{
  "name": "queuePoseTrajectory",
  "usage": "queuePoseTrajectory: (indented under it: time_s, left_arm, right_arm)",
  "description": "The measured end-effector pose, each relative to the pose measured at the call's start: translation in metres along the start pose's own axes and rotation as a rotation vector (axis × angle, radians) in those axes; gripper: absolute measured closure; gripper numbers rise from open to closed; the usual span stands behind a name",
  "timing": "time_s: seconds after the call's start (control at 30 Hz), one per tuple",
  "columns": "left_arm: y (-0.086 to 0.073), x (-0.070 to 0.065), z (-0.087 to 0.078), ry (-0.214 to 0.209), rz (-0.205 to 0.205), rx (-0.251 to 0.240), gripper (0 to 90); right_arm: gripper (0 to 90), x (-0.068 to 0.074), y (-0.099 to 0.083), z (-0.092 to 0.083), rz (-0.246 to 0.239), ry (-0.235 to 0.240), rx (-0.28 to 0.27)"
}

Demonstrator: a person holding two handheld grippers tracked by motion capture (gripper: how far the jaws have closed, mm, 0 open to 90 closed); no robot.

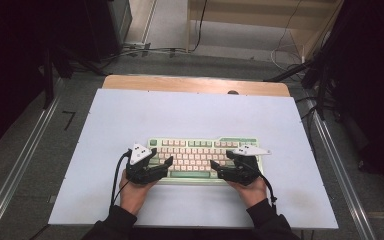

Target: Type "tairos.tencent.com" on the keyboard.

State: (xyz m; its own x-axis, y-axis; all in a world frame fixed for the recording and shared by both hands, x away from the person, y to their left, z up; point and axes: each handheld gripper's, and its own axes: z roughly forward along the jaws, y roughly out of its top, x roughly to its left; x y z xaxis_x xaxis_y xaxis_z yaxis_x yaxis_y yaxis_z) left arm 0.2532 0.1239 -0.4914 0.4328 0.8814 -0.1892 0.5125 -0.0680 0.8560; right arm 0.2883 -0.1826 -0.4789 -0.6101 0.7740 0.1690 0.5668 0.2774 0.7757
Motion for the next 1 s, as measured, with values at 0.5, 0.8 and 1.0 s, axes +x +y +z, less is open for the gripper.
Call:
queuePoseTrajectory:
  time_s: [0.5,0.8,1.0]
  left_arm:
    - [0.002,-0.004,0.003,-0.034,-0.001,-0.002,46.0]
    - [0.009,-0.008,0.011,-0.076,-0.011,0.009,63.3]
    - [0.016,-0.015,0.018,-0.085,0.018,0.034,77.6]
  right_arm:
    - [25.7,0.001,0.0,0.001,-0.003,-0.003,0.006]
    - [25.7,0.002,0.0,0.001,-0.006,-0.004,0.015]
    - [25.8,0.002,0.0,0.001,-0.005,-0.005,0.011]
